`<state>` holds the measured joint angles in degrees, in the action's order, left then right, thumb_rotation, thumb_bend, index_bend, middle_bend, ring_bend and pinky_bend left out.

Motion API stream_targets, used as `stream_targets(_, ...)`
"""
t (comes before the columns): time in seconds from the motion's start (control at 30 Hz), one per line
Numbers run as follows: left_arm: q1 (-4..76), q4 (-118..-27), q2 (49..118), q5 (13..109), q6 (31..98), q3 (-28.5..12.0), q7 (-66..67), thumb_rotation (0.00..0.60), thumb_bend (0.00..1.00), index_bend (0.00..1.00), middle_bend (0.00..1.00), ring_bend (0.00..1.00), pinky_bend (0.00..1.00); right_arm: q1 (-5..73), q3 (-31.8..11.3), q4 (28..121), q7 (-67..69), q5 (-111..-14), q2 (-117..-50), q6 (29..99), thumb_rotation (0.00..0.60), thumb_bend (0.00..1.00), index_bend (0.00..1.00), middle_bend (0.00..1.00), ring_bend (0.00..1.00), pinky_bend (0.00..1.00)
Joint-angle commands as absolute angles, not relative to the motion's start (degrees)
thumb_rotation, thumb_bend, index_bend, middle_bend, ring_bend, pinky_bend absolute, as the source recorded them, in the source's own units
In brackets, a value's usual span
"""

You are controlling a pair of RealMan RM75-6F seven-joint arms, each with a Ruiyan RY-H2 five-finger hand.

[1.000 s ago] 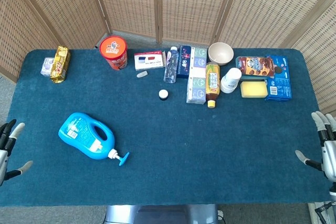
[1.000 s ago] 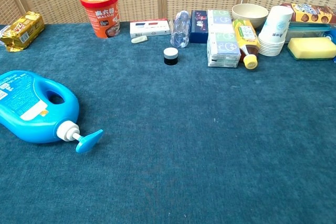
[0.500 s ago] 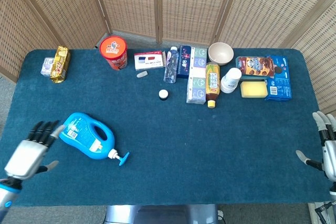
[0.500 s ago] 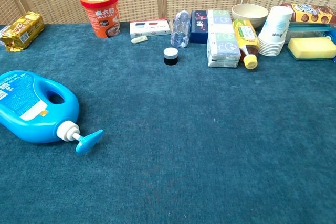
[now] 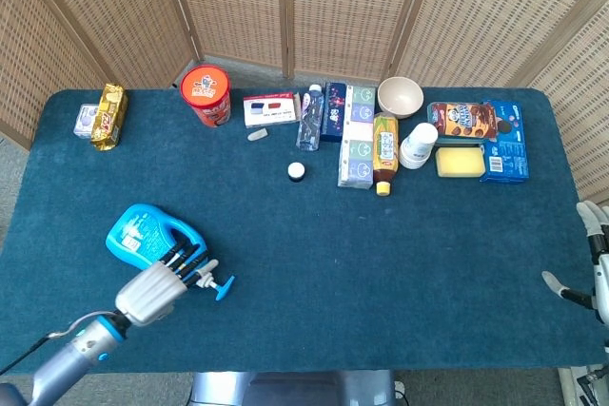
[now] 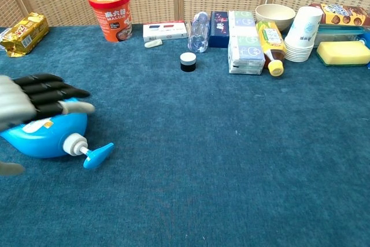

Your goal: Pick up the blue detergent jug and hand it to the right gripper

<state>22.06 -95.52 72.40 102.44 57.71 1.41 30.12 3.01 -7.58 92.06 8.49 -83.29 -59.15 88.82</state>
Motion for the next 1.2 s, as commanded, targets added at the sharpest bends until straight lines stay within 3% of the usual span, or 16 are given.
stream_targets(0.03, 24.57, -97.48, 77.28, 96.75, 51.60, -0.62, 40.21, 0.600, 0.00, 0.00, 0.00, 0.00, 0.00, 2.86, -7.80, 91.94, 9.76, -82.95, -58.70, 88.69, 0.600, 0.00, 0.00, 0.00, 0.00, 0.00)
stream_targets(0.37, 26.58, -97.02, 83.91, 87.62, 49.16, -2.58, 52.41, 0.600, 0.00, 0.02, 0.00, 0.00, 0.00, 2.91, -7.93, 91.62, 10.81, -82.79, -58.57, 88.29, 0.600, 0.00, 0.00, 0.00, 0.00, 0.00)
stream_targets(0.43, 27.06, -97.24, 84.81, 86.14, 49.10, -2.65, 54.26, 0.600, 0.00, 0.07, 0.01, 0.00, 0.06, 2.85, -7.96, 91.60, 11.18, -82.81, -58.49, 88.36, 0.600, 0.00, 0.00, 0.00, 0.00, 0.00)
stream_targets(0.57, 27.74, -97.65, 85.69, 83.97, 49.55, -2.39, 57.62, 0.600, 0.00, 0.16, 0.07, 0.03, 0.28, 2.82, -8.01, 91.57, 11.48, -82.89, -58.41, 88.42, 0.600, 0.00, 0.00, 0.00, 0.00, 0.00)
stream_targets(0.73, 28.45, -96.94, 86.68, 82.06, 50.67, -1.70, 60.80, 0.600, 0.04, 0.29, 0.22, 0.14, 0.34, 2.75, -7.94, 91.67, 11.63, -83.24, -58.41, 88.62, 0.600, 0.00, 0.00, 0.00, 0.00, 0.00)
stream_targets(1.0, 29.53, -95.17, 87.64, 82.97, 52.90, -0.36, 60.51, 0.600, 0.28, 0.54, 0.46, 0.35, 0.50, 2.65, -7.89, 91.73, 11.36, -83.56, -58.51, 88.94, 0.600, 0.00, 0.00, 0.00, 0.00, 0.00)
stream_targets(1.2, 29.86, -93.82, 88.10, 83.74, 54.42, 0.69, 61.62, 0.600, 0.43, 0.62, 0.54, 0.43, 0.59, 2.56, -7.81, 91.90, 11.11, -83.79, -58.50, 89.12, 0.600, 0.00, 0.00, 0.00, 0.00, 0.00)
